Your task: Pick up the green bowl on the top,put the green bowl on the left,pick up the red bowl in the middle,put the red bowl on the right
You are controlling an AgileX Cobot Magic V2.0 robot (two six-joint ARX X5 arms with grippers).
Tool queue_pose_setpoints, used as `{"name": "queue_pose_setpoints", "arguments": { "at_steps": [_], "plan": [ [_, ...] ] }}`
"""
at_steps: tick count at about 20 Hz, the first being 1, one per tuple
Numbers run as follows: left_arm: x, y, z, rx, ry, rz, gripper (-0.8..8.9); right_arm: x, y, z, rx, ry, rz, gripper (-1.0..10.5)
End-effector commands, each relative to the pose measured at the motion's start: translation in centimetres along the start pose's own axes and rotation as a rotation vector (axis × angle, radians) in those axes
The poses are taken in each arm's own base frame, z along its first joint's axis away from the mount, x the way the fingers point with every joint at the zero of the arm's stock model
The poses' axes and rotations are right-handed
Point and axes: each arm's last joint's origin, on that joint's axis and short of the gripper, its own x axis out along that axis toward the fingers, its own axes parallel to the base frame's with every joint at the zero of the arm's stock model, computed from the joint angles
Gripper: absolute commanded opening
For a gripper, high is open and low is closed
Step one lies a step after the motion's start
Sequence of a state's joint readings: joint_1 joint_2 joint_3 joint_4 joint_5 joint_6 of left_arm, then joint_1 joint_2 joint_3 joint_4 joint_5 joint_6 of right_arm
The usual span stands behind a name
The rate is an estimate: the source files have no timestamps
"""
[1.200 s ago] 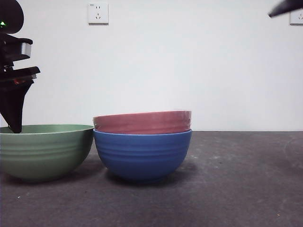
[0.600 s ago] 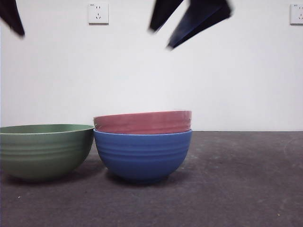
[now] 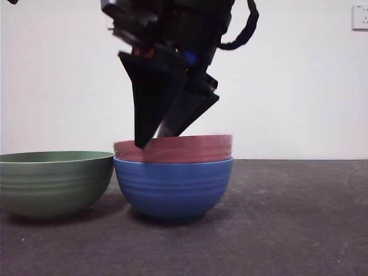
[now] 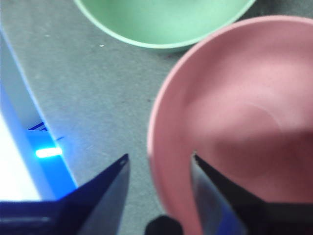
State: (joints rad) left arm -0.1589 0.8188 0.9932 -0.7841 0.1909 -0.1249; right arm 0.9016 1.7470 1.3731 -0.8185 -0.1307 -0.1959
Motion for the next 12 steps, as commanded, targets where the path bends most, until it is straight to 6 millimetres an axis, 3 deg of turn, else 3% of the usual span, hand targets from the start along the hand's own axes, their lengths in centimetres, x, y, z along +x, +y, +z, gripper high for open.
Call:
{"name": "queue_pose_setpoints", "arguments": {
  "at_steps": [1,3,5,12],
  "plan": [
    [0.04,0.03,-0.11,-0.007,0.006,0.002,4.09,0.73,-0.09,0.12,-0.014,0.014,0.004,1.2],
    [0.04,0.04,-0.17,-0.008,0.012,0.003,4.09,0.78,-0.07,0.19,-0.016,0.009,0.003,0.9],
    [0.04,0.05,-0.24,-0.007,0.019,0.005,4.09,0.78,-0.04,0.23,-0.017,0.006,0.001,-0.2],
    [0.04,0.06,-0.26,-0.007,0.022,0.008,4.09,0.61,-0.02,0.46,-0.024,-0.012,-0.045,-0.2]
  ]
}}
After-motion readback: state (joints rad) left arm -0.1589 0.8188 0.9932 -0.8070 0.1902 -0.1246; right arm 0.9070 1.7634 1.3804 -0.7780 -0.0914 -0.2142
